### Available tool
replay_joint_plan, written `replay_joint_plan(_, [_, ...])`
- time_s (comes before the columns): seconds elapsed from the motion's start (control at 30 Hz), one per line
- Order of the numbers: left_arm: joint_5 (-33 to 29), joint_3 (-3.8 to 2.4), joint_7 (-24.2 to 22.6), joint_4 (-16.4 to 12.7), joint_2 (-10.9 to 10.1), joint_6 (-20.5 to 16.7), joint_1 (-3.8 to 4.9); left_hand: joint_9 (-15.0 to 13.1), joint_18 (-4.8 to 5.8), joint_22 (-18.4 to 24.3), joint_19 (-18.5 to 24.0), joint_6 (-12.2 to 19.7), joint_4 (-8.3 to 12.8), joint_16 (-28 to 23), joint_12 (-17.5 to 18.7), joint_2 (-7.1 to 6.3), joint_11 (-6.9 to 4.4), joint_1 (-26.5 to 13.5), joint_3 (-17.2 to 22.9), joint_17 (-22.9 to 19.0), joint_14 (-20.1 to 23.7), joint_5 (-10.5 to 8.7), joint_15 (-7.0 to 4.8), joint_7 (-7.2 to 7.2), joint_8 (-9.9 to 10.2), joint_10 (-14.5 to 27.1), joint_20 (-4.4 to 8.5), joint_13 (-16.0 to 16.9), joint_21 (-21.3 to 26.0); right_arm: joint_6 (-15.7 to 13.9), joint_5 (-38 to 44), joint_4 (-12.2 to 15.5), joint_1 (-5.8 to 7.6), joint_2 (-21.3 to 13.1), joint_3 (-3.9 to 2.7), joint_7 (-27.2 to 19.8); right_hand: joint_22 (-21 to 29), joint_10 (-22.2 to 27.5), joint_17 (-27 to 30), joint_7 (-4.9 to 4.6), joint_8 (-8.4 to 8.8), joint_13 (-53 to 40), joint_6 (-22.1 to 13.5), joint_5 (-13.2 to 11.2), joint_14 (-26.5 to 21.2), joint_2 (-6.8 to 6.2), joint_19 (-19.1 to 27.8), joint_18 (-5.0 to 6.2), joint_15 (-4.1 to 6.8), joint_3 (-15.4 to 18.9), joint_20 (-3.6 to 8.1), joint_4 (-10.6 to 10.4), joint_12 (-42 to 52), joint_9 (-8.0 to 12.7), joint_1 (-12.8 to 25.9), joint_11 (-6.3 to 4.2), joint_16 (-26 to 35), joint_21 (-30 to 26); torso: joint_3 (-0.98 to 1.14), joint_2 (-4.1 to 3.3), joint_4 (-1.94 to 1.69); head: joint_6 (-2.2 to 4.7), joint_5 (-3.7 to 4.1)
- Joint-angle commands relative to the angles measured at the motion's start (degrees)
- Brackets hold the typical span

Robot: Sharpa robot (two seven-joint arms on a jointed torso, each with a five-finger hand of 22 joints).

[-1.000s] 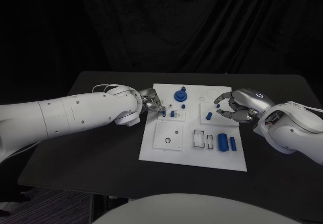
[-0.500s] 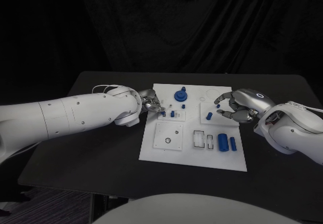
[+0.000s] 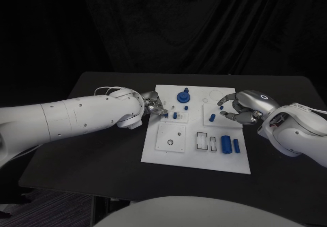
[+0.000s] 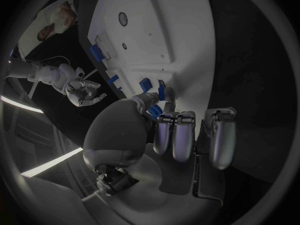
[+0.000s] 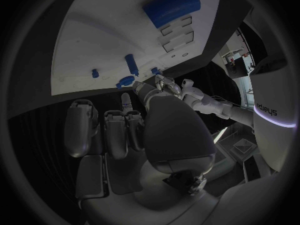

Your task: Assemble the parts on the task board

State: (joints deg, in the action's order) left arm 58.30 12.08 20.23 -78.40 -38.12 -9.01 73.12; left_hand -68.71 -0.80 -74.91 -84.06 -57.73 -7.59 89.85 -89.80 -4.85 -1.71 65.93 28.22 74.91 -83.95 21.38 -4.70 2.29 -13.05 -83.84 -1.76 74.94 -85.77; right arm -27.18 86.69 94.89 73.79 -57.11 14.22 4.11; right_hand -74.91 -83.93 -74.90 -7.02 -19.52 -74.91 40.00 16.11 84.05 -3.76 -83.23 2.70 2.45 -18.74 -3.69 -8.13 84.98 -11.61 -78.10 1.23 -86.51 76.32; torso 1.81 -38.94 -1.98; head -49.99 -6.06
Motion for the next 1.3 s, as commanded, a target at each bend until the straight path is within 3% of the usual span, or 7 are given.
replay_joint_plan(0.03, [0.1, 0.07, -0.3, -0.2, 0.1, 0.8, -0.33, 0.0, -0.2, -13.8, -4.4, 0.0, 0.0, 0.2, -0.2, 0.51, -0.39, 0.1, -0.2, 15.1, -6.0, 0.14, -0.23, -0.56, -0.2, -6.2, 0.31, 15.1, 0.2, 0.2, 0.1, 0.1, -0.07, -0.1, -0.03, 0.9, -10.7, -0.2, -10.3, -0.06, 0.22, -7.7, 0.4, 0.1, 4.3, 0.31, 0.3, 0.61, -0.07, -0.3, -0.26, 0.1, -0.2, 0.1, -0.3, 0.05, 0.3, -0.2, 0.02, -0.04, 0.03, -0.01, -0.03])
replay_joint_plan(1.3, [0.1, 0.07, -1.2, -0.9, -0.7, 0.7, -0.77, 0.0, -0.25, -13.7, -4.3, 0.1, -0.2, 0.2, -0.2, 0.81, -0.36, 0.1, -0.6, 15.1, -6.0, 0.0, -0.25, -0.48, -0.1, -6.2, 0.34, 15.1, 0.5, 0.3, 0.1, -0.1, -0.08, 0.1, -0.03, 1.0, -10.7, -0.2, -10.3, -0.06, 0.22, -7.7, 0.4, 0.1, 4.3, 0.31, 0.3, 0.61, -0.07, -0.3, -0.26, 0.1, -0.2, 0.1, -0.3, 0.05, 0.3, -0.2, -0.01, 0.04, 0.06, -0.01, -0.22])
